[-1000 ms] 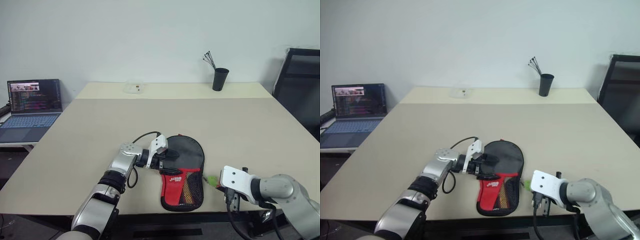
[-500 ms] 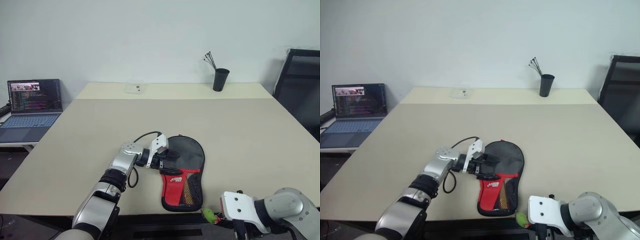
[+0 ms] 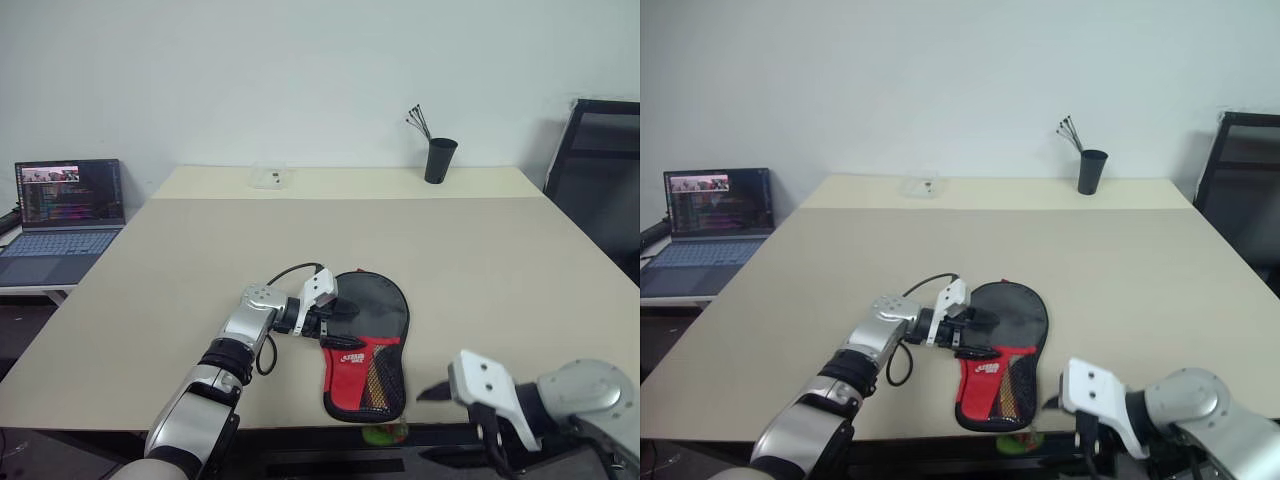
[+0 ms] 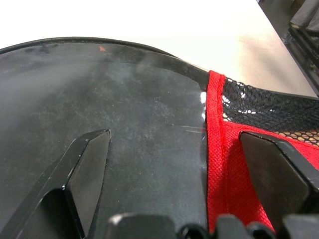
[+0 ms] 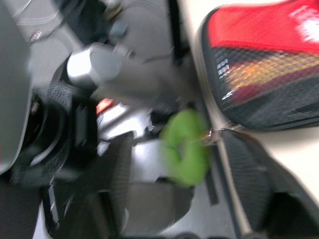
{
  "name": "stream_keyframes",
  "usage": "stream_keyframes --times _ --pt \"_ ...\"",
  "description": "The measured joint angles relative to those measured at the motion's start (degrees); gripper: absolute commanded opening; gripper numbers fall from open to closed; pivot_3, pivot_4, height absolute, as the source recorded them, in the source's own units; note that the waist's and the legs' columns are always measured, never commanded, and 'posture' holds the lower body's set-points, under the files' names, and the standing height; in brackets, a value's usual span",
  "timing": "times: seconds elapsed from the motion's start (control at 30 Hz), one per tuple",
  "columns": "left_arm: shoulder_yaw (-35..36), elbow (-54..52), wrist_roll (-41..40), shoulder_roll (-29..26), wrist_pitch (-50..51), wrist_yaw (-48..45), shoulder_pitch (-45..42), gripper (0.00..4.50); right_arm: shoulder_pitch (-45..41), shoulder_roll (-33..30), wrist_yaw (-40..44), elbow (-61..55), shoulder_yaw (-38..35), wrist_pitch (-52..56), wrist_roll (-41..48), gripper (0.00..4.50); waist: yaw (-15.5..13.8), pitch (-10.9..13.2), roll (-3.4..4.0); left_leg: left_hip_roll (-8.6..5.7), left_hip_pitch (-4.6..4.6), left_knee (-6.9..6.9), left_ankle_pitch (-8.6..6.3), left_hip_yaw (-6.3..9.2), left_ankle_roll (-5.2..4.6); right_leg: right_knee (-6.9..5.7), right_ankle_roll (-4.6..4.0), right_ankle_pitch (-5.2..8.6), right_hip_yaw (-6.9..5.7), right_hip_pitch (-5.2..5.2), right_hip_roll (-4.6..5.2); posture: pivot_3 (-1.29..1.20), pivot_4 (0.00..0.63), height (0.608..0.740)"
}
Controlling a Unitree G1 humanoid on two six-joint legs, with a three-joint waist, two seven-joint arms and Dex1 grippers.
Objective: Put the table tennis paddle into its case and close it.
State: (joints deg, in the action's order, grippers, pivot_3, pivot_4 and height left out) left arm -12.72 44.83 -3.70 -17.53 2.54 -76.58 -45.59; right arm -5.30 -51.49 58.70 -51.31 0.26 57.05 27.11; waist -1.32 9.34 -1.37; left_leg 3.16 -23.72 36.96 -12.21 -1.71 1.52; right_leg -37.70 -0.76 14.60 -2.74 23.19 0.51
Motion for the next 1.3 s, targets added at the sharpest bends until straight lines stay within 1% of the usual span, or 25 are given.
stream_keyframes --times 0.1,0.2,0.27,0.4,0.5,0.6,0.7,0.87,1.0,1.13,1.3 --pt "0.0 -0.1 0.0 0.2 0.0 0.3 0.1 4.50 -6.4 2.9 -4.0 4.8 -2.4 3.5 2.8 3.71 0.0 0.0 -0.01 -0.04 0.01 -0.01 0.01 0.00 -0.01 0.00 -0.07 0.04 0.01 0.00 0.10 0.00 0.150 0.740" --pt "0.0 -1.3 -0.1 0.3 0.0 0.5 0.3 4.50 -10.3 5.8 -7.9 12.0 -2.5 2.6 2.1 3.71 0.0 0.0 -0.01 -0.21 -0.03 -0.03 0.01 -0.04 -0.02 0.00 -0.05 0.03 0.01 0.00 0.20 0.00 0.150 0.740" --pt "0.0 -2.5 -0.2 0.3 0.6 0.7 0.8 4.50 -11.9 7.0 -9.2 16.4 -2.4 0.6 1.3 3.71 0.0 0.0 0.01 -0.34 -0.11 -0.05 0.02 -0.04 -0.03 0.00 0.25 -0.12 0.02 0.05 0.28 0.00 0.150 0.740" --pt "0.8 -6.4 -1.1 0.1 3.1 2.0 2.4 4.50 -12.7 8.6 -8.0 25.8 -2.1 -7.7 0.3 3.71 0.0 0.1 -0.03 -0.40 -0.16 -0.07 -0.01 -0.12 -0.07 0.01 0.39 -0.09 0.14 0.08 0.31 0.00 0.150 0.740" --pt "1.8 -10.6 -1.9 -0.3 5.9 4.1 4.4 4.50 -15.1 10.7 -6.4 34.5 -1.4 -15.6 -1.3 3.71 0.3 0.2 -0.06 -0.40 -0.16 -0.07 -0.02 -0.13 -0.09 -0.04 0.42 -0.10 0.22 0.14 0.30 0.00 0.150 0.740" --pt "3.0 -16.7 -2.9 -1.5 8.1 6.5 7.5 4.50 -19.7 14.1 -5.7 42.4 -1.4 -19.6 -1.2 3.71 0.7 0.5 -0.18 -0.37 -0.16 -0.08 -0.01 -0.14 -0.10 -0.13 0.42 -0.11 0.26 0.20 0.26 0.00 0.150 0.740" --pt "6.2 -25.3 -4.7 -2.7 10.9 11.3 11.7 4.50 -24.5 16.4 -5.4 51.6 -1.1 -24.9 -2.5 3.71 1.3 0.8 -0.24 -0.34 -0.16 -0.12 -0.01 -0.12 -0.10 -0.21 0.42 -0.10 0.36 0.28 0.23 0.00 0.150 0.740" --pt "14.1 -38.4 -9.5 -4.3 16.4 19.9 17.8 4.50 -26.7 16.2 -2.4 63.1 0.6 -33.5 -7.3 3.71 1.4 0.9 -0.24 -0.33 -0.16 -0.18 -0.02 -0.17 -0.10 -0.21 0.50 -0.06 0.43 0.31 0.25 0.00 0.150 0.740" --pt "15.7 -46.5 -11.1 -6.5 18.7 23.1 22.1 4.50 -26.9 14.6 0.2 68.8 0.9 -37.1 -8.9 3.71 1.3 0.9 -0.23 -0.37 -0.15 -0.17 -0.02 -0.23 -0.10 -0.22 0.50 -0.06 0.50 0.31 0.33 0.00 0.150 0.740" --pt "16.4 -49.9 -12.0 -7.6 20.6 25.9 23.1 4.50 -28.7 12.7 1.2 74.0 0.4 -39.8 -10.2 3.71 1.3 0.9 -0.23 -0.39 -0.10 -0.08 -0.01 -0.24 -0.10 -0.30 0.54 -0.09 0.51 0.30 0.35 0.00 0.150 0.740" --pt "16.9 -50.9 -12.0 -9.6 20.4 27.4 26.0 4.50 -28.6 11.2 1.1 71.8 -0.4 -39.9 -10.2 3.71 1.5 0.9 -0.21 -0.33 -0.09 -0.17 -0.01 -0.24 -0.10 -0.30 0.53 -0.08 0.51 0.33 0.31 0.00 0.150 0.740"
